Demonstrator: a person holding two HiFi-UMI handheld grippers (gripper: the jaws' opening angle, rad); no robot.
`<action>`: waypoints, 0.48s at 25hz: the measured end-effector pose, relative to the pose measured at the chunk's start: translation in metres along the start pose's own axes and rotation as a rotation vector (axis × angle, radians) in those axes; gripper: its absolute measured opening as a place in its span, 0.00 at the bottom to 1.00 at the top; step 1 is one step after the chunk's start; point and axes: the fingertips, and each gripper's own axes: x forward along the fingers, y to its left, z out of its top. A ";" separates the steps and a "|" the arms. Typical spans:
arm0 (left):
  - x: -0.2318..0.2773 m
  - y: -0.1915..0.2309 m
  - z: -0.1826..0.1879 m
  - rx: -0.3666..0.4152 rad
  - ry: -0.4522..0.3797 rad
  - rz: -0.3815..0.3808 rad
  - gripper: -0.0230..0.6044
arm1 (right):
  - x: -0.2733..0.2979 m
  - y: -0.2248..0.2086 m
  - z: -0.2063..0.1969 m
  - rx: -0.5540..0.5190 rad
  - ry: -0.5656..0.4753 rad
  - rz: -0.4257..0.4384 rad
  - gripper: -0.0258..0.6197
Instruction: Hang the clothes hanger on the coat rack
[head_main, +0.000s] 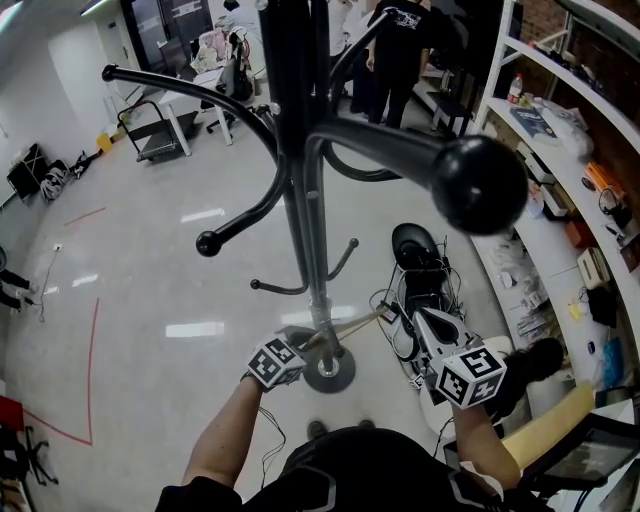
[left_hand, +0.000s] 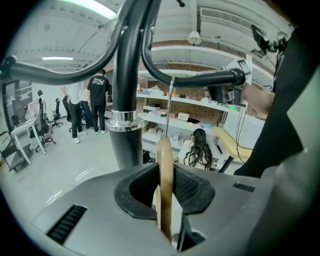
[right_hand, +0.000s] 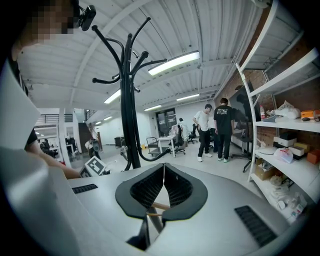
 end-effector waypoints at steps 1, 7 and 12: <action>0.000 0.001 0.000 0.003 0.000 -0.001 0.12 | 0.000 0.000 0.000 0.000 0.001 0.000 0.05; 0.001 0.003 0.000 0.021 -0.010 -0.004 0.12 | -0.003 -0.001 0.000 -0.001 -0.001 -0.005 0.05; 0.002 0.004 0.002 0.036 -0.011 -0.011 0.12 | -0.003 -0.001 0.001 -0.002 -0.003 -0.006 0.05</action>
